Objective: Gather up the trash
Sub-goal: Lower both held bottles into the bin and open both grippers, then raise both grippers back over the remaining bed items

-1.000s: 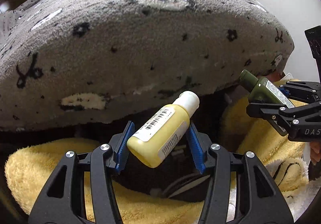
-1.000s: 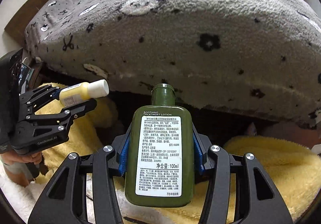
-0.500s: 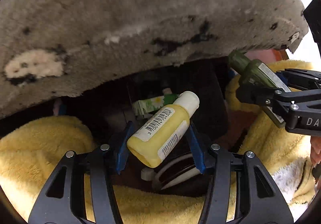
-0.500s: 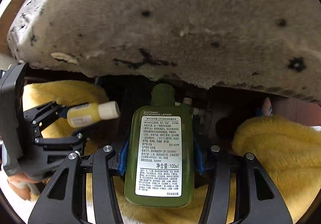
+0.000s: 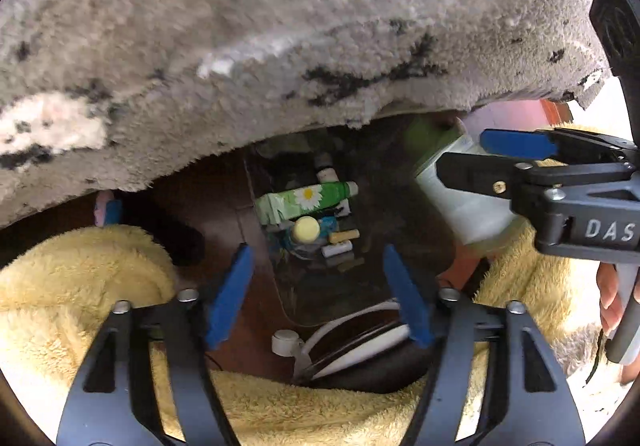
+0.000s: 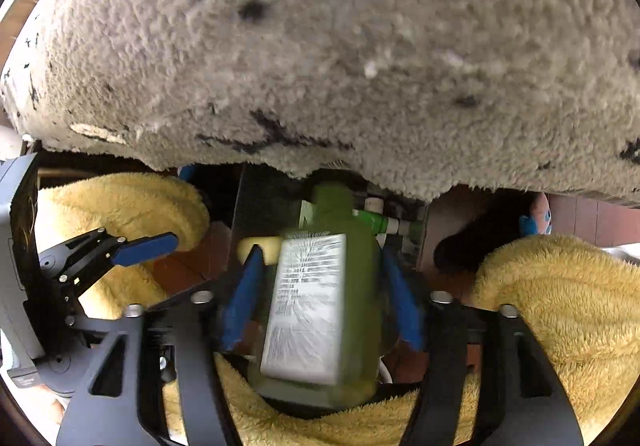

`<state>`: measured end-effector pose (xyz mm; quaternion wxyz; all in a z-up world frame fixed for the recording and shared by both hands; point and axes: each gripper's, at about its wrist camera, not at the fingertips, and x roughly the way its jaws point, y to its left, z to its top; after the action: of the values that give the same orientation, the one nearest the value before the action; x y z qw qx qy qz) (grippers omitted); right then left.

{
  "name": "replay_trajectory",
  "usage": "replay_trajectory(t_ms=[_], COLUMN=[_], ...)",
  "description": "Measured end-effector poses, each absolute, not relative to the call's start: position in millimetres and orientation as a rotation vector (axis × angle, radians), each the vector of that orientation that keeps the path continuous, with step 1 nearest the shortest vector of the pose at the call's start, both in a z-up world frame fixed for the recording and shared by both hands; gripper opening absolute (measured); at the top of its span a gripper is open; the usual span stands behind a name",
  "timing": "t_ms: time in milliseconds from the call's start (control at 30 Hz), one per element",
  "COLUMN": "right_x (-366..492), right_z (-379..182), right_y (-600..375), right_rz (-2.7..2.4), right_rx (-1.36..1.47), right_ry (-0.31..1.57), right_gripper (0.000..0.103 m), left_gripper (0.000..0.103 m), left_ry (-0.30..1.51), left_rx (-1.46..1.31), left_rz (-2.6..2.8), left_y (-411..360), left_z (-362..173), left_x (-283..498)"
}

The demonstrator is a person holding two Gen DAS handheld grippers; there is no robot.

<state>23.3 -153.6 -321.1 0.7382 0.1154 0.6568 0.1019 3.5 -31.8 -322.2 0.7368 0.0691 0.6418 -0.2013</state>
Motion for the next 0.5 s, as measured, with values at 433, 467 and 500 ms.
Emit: replay_trajectory(t_ms=[433,467,500], right_x=[21,19,17], right_z=[-259,-252,-246], right_y=[-182,-185,-186], right_rz=[0.165,0.161,0.158], right_rx=[0.231,0.223,0.217], right_ry=[1.218,1.198,1.181], right_gripper=[0.096,0.097,0.097], left_gripper=[0.095,0.095,0.095], left_ry=[1.221,1.202,1.184], left_rx=[0.127,0.121,0.117], left_rz=[-0.424,-0.426,-0.428], left_y=[-21,-20,-21], left_z=[-255,-247,-239], left_x=[0,0,1])
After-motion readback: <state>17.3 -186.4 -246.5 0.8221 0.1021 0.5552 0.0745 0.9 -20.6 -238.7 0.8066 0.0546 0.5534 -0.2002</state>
